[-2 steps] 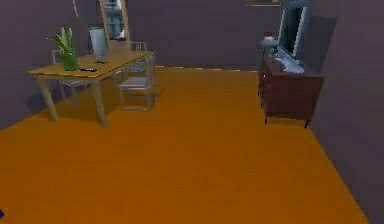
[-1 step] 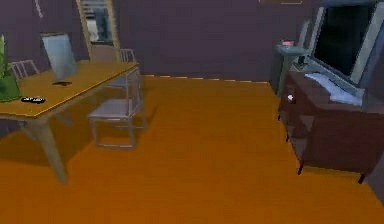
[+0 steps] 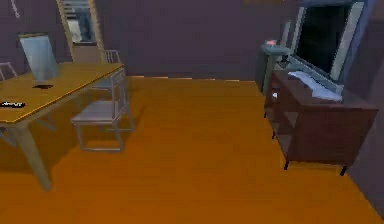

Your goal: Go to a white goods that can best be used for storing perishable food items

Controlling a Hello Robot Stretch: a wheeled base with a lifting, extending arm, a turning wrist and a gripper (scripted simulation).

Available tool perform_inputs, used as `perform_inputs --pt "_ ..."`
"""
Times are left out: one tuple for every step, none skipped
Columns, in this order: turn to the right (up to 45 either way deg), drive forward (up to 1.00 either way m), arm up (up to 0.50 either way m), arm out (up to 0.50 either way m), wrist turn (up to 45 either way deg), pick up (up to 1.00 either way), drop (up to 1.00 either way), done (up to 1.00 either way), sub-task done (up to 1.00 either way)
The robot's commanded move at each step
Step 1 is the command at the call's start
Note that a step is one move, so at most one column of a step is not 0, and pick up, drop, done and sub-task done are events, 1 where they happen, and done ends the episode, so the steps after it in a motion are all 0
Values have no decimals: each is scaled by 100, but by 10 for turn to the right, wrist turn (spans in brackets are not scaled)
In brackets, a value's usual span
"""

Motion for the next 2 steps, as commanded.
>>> perform_inputs --pt "0 100 0 0 0 0 0 0 0" --pt "0 100 0 0 0 0 0 0 0"
